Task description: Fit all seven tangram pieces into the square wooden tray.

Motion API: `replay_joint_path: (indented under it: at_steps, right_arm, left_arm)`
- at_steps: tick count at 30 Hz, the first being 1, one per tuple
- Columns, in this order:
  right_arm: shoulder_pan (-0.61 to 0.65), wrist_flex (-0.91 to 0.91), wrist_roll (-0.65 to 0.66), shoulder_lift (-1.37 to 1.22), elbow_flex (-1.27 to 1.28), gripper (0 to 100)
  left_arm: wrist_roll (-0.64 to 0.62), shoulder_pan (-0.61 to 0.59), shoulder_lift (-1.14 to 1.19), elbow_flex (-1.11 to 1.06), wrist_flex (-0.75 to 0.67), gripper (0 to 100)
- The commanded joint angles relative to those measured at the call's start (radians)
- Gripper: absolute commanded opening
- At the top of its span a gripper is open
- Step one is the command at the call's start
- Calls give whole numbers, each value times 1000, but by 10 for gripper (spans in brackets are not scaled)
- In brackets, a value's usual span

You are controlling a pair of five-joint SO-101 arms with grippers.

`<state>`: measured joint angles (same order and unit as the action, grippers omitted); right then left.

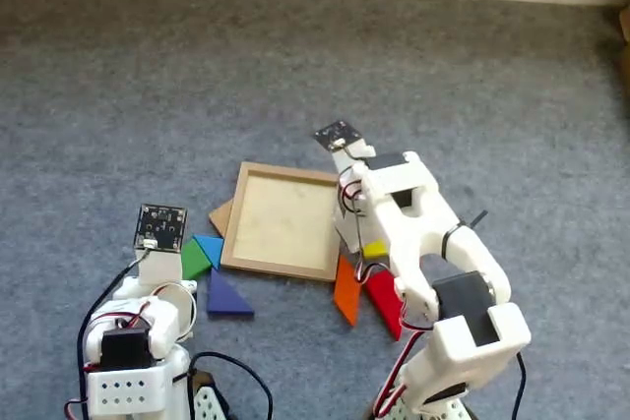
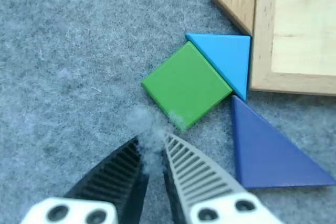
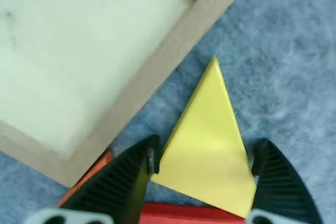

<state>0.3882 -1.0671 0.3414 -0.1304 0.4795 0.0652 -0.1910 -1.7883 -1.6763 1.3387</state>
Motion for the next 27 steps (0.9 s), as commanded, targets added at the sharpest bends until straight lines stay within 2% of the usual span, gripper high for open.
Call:
replay_joint_path:
  at_steps: [1,7,10,14,27]
  right_arm:
    - [27,-67,14,76,-45,282]
    - [62,-91,121,125,-39,283]
    - [59,-91,132,84,-39,286]
    - [58,-93,167,2,-39,357]
    - [-24,-104,244,-27,-16,361]
  left_arm:
    - [-5,-8,-27,-21,6,5]
    - [-5,-8,-27,-21,6,5]
    - [-5,-8,-27,-21,6,5]
    - [-5,-8,-27,-21,6,5]
    - [-5,-8,-27,-21,6,5]
